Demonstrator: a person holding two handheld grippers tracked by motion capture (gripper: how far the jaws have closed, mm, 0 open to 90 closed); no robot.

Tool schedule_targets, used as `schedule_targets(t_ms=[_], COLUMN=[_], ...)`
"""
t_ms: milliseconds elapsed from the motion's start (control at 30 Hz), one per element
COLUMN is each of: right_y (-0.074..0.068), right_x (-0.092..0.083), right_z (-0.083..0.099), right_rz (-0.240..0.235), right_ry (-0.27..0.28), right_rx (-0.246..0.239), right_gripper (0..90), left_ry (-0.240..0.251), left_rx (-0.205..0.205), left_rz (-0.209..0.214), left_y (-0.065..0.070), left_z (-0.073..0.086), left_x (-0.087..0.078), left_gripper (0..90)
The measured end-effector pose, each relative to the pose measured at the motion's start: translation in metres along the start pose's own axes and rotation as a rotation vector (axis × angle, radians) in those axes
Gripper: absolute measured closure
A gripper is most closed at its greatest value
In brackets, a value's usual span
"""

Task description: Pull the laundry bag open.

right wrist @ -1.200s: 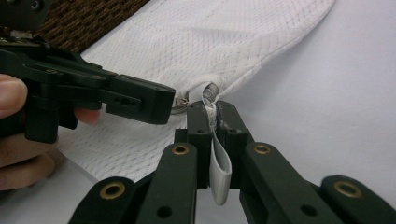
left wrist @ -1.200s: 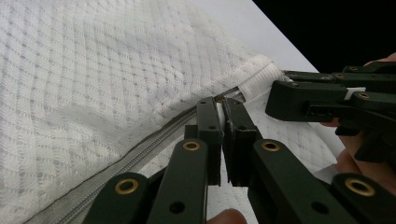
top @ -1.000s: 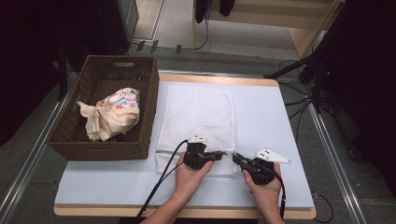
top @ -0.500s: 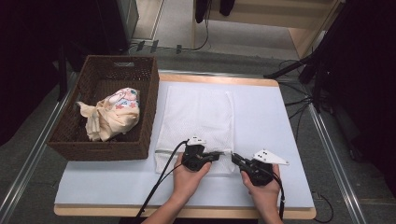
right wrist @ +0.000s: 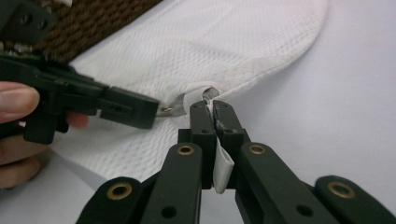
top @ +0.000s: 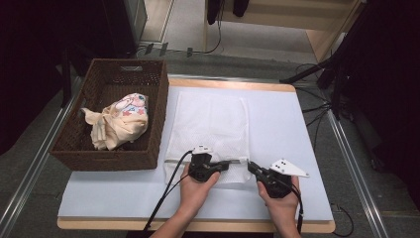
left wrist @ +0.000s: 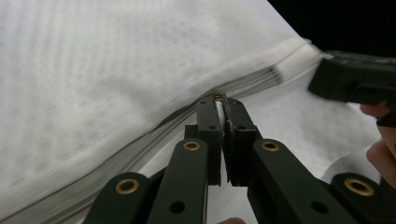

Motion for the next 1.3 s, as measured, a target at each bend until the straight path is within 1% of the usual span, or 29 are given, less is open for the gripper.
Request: schedule_targets(t_ms=[33,100,133,200,233,267,300,367,433,500,567,600,633,700,767,800,833,867,933,1000,1033,1100,1133,1167,1233,1300], right_y=[0.002,0.003,0.004,0.004,0.002,0.002,0.002,0.004,0.005,0.005,0.005,0.005,0.006,0.006,0.007,0.007,0.007,0.007,0.007,0.004,0.002,0.001,0.001,0.001,0.001,0.0], right_x=[-0.003,-0.005,-0.006,-0.004,-0.003,-0.003,-0.003,-0.005,-0.005,-0.005,-0.006,-0.006,-0.006,-0.006,-0.006,-0.006,-0.006,-0.005,-0.005,-0.003,-0.001,-0.001,-0.001,-0.001,0.0,0.0], right_z=[-0.002,-0.002,-0.001,0.001,0.002,0.001,0.001,-0.001,-0.001,-0.001,-0.001,-0.002,-0.002,-0.002,-0.001,0.0,0.0,0.0,0.0,0.001,0.001,0.001,0.001,0.001,0.001,0.001], right_rz=[0.0,0.002,0.002,-0.005,0.005,0.01,0.01,0.015,0.018,0.021,0.024,0.028,0.028,0.026,0.026,0.027,0.027,0.024,0.02,0.017,0.014,0.017,0.019,0.014,0.012,0.007], right_ry=[0.009,0.008,0.006,-0.005,-0.009,-0.009,-0.009,-0.002,-0.002,-0.003,-0.001,-0.003,-0.003,-0.004,-0.009,-0.014,-0.014,-0.015,-0.018,-0.026,-0.032,-0.033,-0.032,-0.034,-0.036,-0.038], right_rx=[0.002,0.0,-0.006,-0.011,-0.021,-0.028,-0.028,-0.023,-0.02,-0.022,-0.025,-0.024,-0.025,-0.02,-0.016,-0.017,-0.017,-0.022,-0.023,-0.029,-0.04,-0.042,-0.042,-0.037,-0.038,-0.033], right_gripper=[89.1,89.2,89.1,89.1,89.1,89.1,89.1,89.1,89.1,89.1,89.1,89.1,89.1,89.1,89.1,89.1,89.1,89.1,89.1,89.1,89.1,89.1,89.1,89.1,89.1,89.2], left_ry=[0.0,-0.007,-0.01,-0.018,-0.016,-0.014,-0.014,-0.008,-0.008,-0.008,-0.003,-0.001,0.004,0.006,0.007,0.009,0.009,0.012,0.012,0.015,0.013,0.017,0.02,0.022,0.025,0.025], left_rx=[0.0,0.015,0.019,0.047,0.057,0.058,0.058,0.056,0.065,0.071,0.067,0.058,0.047,0.048,0.054,0.05,0.05,0.05,0.056,0.063,0.066,0.057,0.047,0.042,0.049,0.048], left_rz=[0.0,-0.014,-0.014,-0.042,-0.074,-0.083,-0.083,-0.1,-0.12,-0.126,-0.138,-0.133,-0.14,-0.142,-0.15,-0.16,-0.16,-0.158,-0.159,-0.172,-0.172,-0.177,-0.165,-0.165,-0.172,-0.173], left_y=[0.0,-0.003,-0.004,-0.004,-0.006,-0.008,-0.008,-0.01,-0.013,-0.016,-0.019,-0.021,-0.024,-0.027,-0.03,-0.033,-0.033,-0.036,-0.036,-0.037,-0.038,-0.04,-0.041,-0.041,-0.04,-0.041], left_z=[0.0,0.001,0.002,0.004,0.006,0.006,0.006,0.006,0.006,0.007,0.008,0.008,0.009,0.009,0.011,0.012,0.012,0.013,0.014,0.015,0.016,0.016,0.016,0.017,0.017,0.018], left_x=[0.0,-0.003,-0.004,-0.006,-0.008,-0.009,-0.009,-0.011,-0.014,-0.016,-0.02,-0.022,-0.026,-0.029,-0.033,-0.037,-0.037,-0.041,-0.043,-0.046,-0.047,-0.049,-0.05,-0.051,-0.053,-0.054], left_gripper=[87.8,87.8,87.8,87.7,87.7,87.7,87.7,87.7,87.7,87.7,87.7,87.7,87.7,87.7,87.7,87.7,87.7,87.7,87.7,87.7,87.7,87.7,87.6,87.7,87.7,87.7])
Point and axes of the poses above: each handheld gripper's, and its own axes: x roughly forward along the jaws, z roughly out of its underside, y roughly to its right, the point moved 6 cm from there along x, roughly forward along the jaws, and after that the axes turned 8 degrees about -z, right-handed, at the moved point
